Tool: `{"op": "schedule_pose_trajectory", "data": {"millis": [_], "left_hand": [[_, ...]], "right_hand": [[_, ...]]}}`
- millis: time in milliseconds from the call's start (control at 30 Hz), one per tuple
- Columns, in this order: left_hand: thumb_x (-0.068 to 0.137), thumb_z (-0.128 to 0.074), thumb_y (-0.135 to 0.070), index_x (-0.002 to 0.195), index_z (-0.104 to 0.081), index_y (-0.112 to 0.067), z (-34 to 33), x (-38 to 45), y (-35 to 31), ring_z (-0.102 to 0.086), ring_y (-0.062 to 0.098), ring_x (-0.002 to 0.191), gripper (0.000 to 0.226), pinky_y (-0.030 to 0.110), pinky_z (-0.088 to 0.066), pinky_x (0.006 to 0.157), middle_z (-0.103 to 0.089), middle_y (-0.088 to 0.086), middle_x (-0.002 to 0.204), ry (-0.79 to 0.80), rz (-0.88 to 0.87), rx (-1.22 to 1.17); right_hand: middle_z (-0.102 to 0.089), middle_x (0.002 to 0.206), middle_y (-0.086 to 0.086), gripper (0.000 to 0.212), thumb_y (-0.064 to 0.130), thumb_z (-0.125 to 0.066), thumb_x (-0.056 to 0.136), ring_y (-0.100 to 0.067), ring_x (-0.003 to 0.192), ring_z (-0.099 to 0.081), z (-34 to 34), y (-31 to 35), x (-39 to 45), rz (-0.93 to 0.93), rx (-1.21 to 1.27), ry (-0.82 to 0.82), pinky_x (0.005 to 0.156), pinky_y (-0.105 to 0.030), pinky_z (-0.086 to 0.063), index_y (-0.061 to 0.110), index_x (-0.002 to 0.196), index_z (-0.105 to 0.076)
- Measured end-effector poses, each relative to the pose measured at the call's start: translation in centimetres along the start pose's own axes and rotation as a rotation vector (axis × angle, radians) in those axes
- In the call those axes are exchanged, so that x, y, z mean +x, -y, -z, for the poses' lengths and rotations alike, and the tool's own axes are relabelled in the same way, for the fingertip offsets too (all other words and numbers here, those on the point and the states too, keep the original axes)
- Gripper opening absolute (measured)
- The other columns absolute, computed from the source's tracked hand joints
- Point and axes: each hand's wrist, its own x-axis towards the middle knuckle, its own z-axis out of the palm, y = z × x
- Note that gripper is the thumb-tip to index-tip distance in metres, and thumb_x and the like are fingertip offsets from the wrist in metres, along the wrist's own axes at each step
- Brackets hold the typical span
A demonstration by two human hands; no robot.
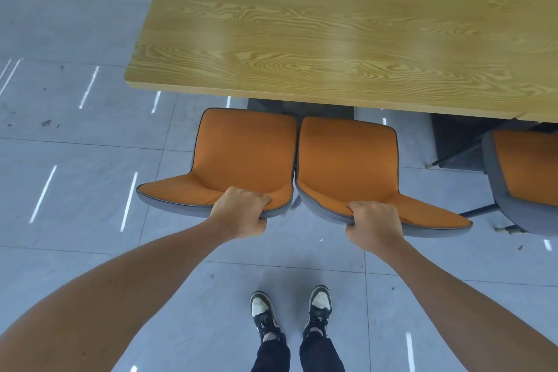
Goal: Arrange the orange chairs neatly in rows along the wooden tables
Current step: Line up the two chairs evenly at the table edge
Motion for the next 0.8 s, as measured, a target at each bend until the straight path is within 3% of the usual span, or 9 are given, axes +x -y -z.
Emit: {"op": "schedule_pose_trajectory", "data": {"millis": [233,400,667,800], "left_hand": [[0.06,-0.054,-0.023,0.063,-0.053,-0.021,-0.1,0.2,0.0,-0.046,0.019,0.044,0.003,0.022,-0.027,0.041,-0.047,-0.006,0.05,-0.021,0.0,0.003],[0.06,-0.056,-0.022,0.062,-0.053,-0.021,-0.4,0.2,-0.2,-0.046,0.019,0.043,0.004,0.022,-0.032,0.04,-0.045,-0.007,0.05,-0.016,0.03,0.013],[0.062,-0.055,-0.023,0.063,-0.055,-0.022,-0.1,0.4,-0.4,-0.048,0.018,0.047,0.002,0.021,-0.027,0.043,-0.047,-0.006,0.051,0.005,0.07,0.036],[0.062,-0.054,-0.023,0.066,-0.057,-0.022,0.2,0.5,-0.5,-0.051,0.018,0.051,0.005,0.023,-0.03,0.044,-0.051,-0.005,0.055,0.028,0.073,0.042]], "right_hand": [[-0.037,0.039,0.004,0.014,0.008,-0.054,0.043,-0.017,0.038,-0.024,-0.9,-0.3,-0.8,0.022,-0.005,-0.018,0.046,-0.016,-0.013,0.016,0.049,-0.044],[-0.035,0.039,0.005,0.029,0.006,-0.058,0.043,-0.016,0.037,-0.023,-0.3,-0.7,0.0,0.026,-0.012,-0.031,0.044,-0.016,-0.012,0.019,0.051,-0.033],[-0.034,0.041,0.006,0.03,0.008,-0.06,0.046,-0.016,0.037,-0.026,-0.2,-1.1,0.2,0.052,-0.028,-0.02,0.044,-0.017,-0.011,0.02,0.052,-0.033],[-0.041,0.045,0.006,0.023,0.011,-0.062,0.05,-0.017,0.039,-0.037,-0.4,-1.2,0.2,0.05,-0.044,-0.036,0.044,-0.017,-0.015,0.019,0.055,-0.041]]}}
